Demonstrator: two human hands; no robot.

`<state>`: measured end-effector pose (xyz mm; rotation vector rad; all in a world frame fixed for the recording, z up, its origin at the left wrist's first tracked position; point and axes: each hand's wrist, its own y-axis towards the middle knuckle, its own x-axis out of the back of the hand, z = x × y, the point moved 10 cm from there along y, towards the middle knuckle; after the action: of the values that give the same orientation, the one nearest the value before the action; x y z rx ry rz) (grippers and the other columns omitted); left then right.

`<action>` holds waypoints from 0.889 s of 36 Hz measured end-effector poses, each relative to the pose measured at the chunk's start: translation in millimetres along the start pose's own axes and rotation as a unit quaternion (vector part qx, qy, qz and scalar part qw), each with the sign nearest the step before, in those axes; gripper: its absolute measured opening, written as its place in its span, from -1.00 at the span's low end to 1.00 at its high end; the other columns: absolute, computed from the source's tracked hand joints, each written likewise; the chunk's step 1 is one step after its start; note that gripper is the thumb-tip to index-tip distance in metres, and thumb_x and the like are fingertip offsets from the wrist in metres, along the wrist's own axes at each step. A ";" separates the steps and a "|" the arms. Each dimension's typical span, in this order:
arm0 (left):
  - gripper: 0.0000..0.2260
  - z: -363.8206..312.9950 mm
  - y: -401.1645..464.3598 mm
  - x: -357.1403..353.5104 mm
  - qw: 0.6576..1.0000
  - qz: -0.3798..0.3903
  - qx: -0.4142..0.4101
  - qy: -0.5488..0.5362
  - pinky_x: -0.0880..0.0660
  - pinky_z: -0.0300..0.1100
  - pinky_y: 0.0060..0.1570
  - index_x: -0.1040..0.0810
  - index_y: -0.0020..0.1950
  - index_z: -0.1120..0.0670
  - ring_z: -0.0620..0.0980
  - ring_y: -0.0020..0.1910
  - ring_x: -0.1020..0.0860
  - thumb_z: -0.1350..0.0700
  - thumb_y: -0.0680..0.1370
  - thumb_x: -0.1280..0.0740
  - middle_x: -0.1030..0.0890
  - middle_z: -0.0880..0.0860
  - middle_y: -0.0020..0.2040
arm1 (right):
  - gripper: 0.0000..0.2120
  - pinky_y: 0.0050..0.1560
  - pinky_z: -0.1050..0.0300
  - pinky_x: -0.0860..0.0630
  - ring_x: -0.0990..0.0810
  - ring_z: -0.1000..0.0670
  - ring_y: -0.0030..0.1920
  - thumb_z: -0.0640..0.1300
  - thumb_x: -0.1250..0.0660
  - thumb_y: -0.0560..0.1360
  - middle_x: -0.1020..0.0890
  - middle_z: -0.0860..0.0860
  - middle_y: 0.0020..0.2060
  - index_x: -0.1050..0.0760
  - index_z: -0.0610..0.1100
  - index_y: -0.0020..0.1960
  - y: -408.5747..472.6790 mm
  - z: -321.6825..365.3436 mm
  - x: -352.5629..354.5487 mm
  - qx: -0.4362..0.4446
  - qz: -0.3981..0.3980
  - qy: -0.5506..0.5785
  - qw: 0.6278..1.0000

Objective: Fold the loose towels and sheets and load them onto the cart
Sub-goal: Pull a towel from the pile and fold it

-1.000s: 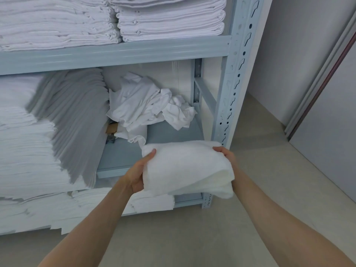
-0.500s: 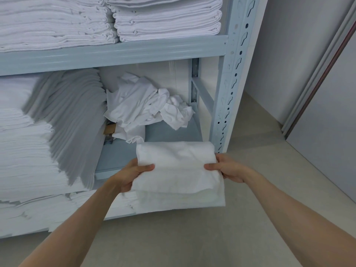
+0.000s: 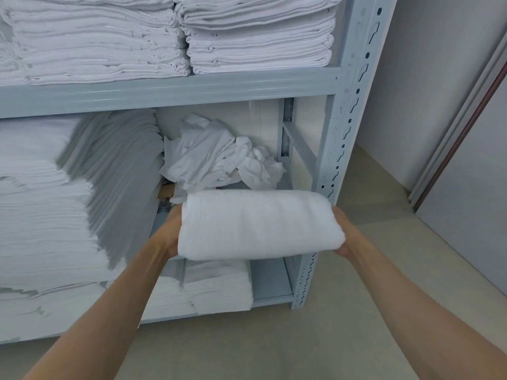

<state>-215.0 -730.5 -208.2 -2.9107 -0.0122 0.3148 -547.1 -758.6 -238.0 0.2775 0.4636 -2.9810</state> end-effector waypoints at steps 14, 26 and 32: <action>-0.74 61.3 -5.7 12.8 0.989 0.130 0.074 0.018 -0.55 0.29 0.11 -0.66 0.21 0.04 0.27 0.12 -0.62 0.23 0.55 -0.38 -0.64 0.27 0.17 | -0.74 -0.24 0.07 -0.62 -0.72 -0.03 -0.19 0.03 -0.28 0.48 -0.73 -0.02 -0.16 -0.73 -0.01 -0.05 -5.8 -70.8 -35.7 -0.097 0.054 0.078 0.991; -0.61 108.4 29.9 50.1 0.988 0.056 0.140 -0.045 -0.61 -0.05 -0.23 -0.73 0.01 -0.02 0.09 -0.14 -0.69 -0.12 0.61 -0.12 -0.71 0.12 -0.02 | -0.45 -0.01 -0.04 -0.62 -0.67 -0.13 0.12 0.07 -0.47 0.43 -0.63 -0.12 0.23 -0.47 -0.08 0.36 6.3 -122.0 -41.2 -0.145 0.053 0.130 0.979; -0.40 129.5 75.1 45.4 0.980 0.054 0.185 -0.051 -0.56 -0.04 -0.06 -0.70 0.13 -0.10 0.02 -0.03 -0.68 -0.47 0.51 -0.08 -0.71 0.06 0.08 | -0.54 0.17 -0.06 -0.59 -0.64 -0.15 0.15 -0.24 -0.42 0.43 -0.64 -0.16 0.21 -0.46 -0.23 0.31 53.1 -121.1 -25.7 -0.165 0.043 0.114 0.979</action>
<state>-199.2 -775.3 -357.3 -2.5273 0.1698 0.4341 -494.9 -769.2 -361.8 0.5903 0.9307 -2.7390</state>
